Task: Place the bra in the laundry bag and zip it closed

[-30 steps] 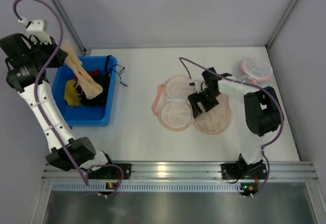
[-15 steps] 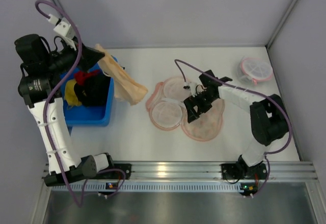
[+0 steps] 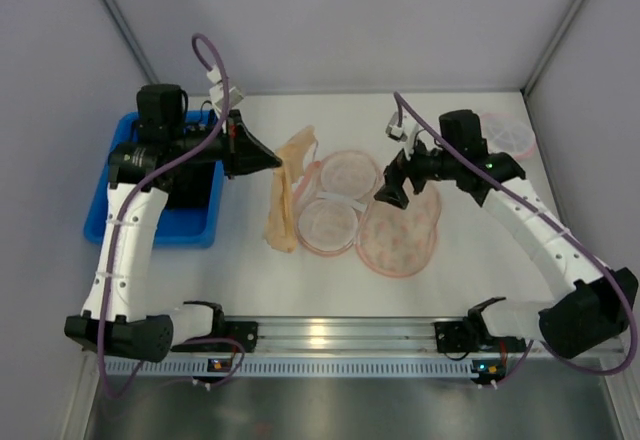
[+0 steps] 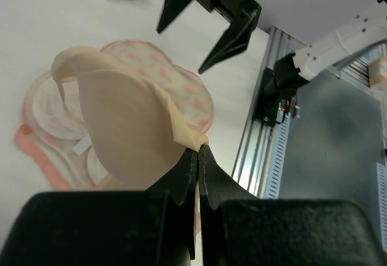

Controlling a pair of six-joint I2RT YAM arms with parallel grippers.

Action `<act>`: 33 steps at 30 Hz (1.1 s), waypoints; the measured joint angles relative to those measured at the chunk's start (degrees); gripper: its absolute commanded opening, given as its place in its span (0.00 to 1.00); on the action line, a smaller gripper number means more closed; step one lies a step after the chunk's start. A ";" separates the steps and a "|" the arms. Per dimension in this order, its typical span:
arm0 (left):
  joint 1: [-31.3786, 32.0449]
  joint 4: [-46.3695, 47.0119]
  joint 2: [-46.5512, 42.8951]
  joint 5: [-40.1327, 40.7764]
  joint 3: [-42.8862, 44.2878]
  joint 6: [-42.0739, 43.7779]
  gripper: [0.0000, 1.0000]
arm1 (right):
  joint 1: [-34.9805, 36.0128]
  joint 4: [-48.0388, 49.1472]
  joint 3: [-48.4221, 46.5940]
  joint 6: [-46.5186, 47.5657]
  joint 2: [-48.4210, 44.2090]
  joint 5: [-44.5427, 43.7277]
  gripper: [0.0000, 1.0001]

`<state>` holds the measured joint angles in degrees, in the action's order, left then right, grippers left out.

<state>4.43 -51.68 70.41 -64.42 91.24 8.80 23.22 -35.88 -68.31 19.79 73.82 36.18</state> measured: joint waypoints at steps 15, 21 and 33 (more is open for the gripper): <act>14.36 0.02 2.69 -0.39 -1.77 1.88 0.00 | 2.80 8.48 -11.78 6.99 -5.49 8.31 0.97; 17.40 0.02 4.13 0.17 -1.77 3.08 0.00 | 10.51 4.04 -13.94 12.50 -5.07 8.85 0.90; 18.64 0.02 4.66 0.09 -1.77 7.50 0.00 | 14.14 1.44 -13.99 18.84 2.56 5.03 0.62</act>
<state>23.07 -51.66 75.07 -64.34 89.47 16.29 37.36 -34.44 -82.30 38.63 76.38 41.21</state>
